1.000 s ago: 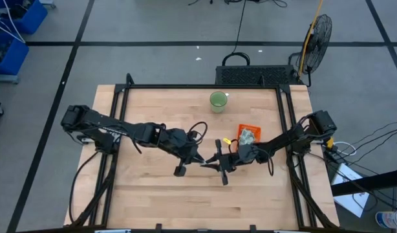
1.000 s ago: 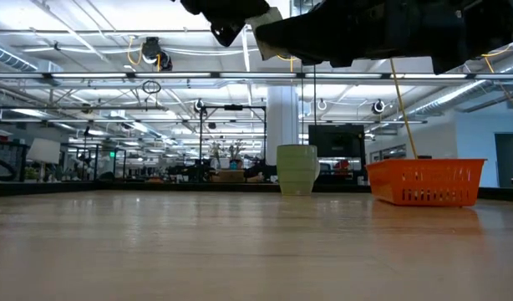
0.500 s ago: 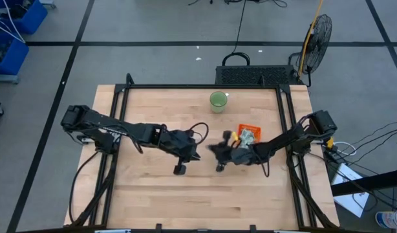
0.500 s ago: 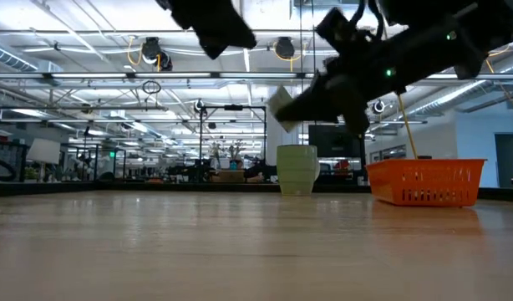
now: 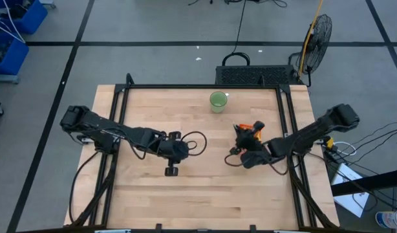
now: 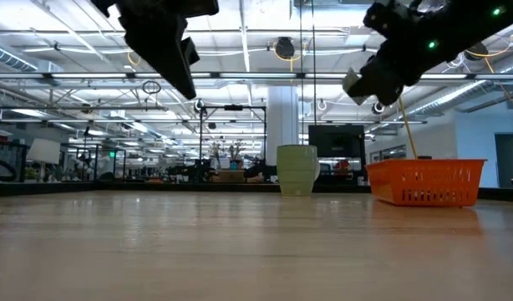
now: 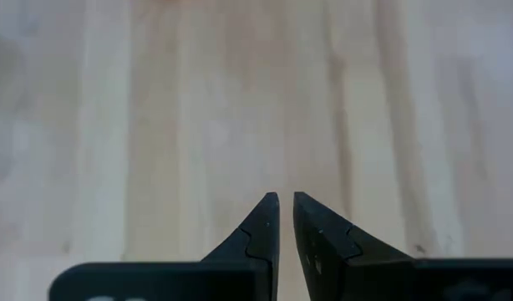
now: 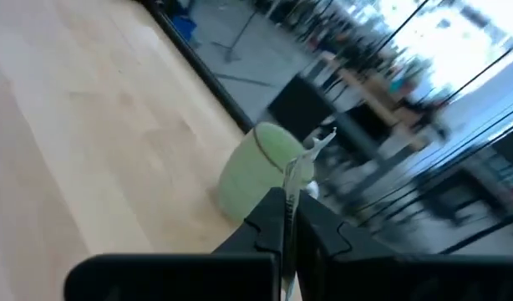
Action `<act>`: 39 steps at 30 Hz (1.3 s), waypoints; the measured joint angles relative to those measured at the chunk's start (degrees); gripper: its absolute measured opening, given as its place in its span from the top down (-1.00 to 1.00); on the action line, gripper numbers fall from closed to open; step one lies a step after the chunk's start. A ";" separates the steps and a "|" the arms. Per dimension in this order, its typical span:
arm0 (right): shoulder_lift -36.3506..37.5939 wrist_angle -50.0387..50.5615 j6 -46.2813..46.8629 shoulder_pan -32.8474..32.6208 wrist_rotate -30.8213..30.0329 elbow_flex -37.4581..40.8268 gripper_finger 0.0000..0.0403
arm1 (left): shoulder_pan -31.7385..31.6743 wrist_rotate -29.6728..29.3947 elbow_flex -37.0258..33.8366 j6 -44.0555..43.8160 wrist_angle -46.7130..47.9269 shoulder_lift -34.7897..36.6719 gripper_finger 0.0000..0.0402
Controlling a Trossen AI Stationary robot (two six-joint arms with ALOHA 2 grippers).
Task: Pick and place Stevia / Truvia into bins
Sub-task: Put the light green packet into the orange basket, then return to Home Position
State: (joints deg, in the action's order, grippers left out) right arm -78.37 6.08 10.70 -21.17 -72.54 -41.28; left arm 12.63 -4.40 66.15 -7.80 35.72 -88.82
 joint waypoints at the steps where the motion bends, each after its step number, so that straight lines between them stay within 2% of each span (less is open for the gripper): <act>1: 1.91 3.00 2.93 0.06 1.71 -0.02 0.98 | 0.43 -1.17 0.00 -0.48 1.03 0.00 0.78; 4: 7.14 14.02 14.41 0.74 8.88 -0.02 0.98 | 1.67 -1.70 0.00 -1.19 3.74 0.02 0.78; 9: 12.19 31.47 36.37 4.08 26.94 0.09 0.98 | 3.23 -3.63 0.00 -1.49 6.40 0.02 0.78; 12: 12.13 33.54 41.14 5.17 34.01 2.43 0.98 | 3.36 -7.67 0.00 -2.62 8.31 0.02 0.78; 15: 11.92 28.74 38.99 5.83 35.22 6.15 0.95 | 3.37 -10.35 0.00 -4.12 9.93 0.02 0.78; 19: 11.91 21.66 33.36 6.96 35.20 9.91 0.81 | 3.38 -11.26 0.00 -4.78 11.05 0.02 0.78; 25: 12.30 20.00 29.95 8.50 35.17 10.38 0.55 | 3.38 -11.26 0.00 -4.74 11.10 0.02 0.78; 28: 13.85 19.11 23.15 8.75 35.35 10.25 0.46 | 3.38 -11.45 0.00 -4.49 12.42 0.54 0.78; 32: 18.28 16.43 16.27 8.73 35.27 8.12 0.41 | 3.25 -12.87 0.02 -7.21 19.24 4.20 0.78; 36: 24.33 11.29 9.39 8.71 35.40 5.87 0.40 | 3.25 -18.61 0.05 -16.02 29.71 10.22 0.78; 39: 29.40 5.64 4.36 8.71 36.83 5.33 0.42 | 3.35 -21.82 0.07 -19.01 39.40 15.74 0.78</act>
State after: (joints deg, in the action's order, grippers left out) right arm -48.96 11.72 15.06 -12.47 -35.72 -35.94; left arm 15.98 -26.22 66.22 -26.81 75.12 -73.08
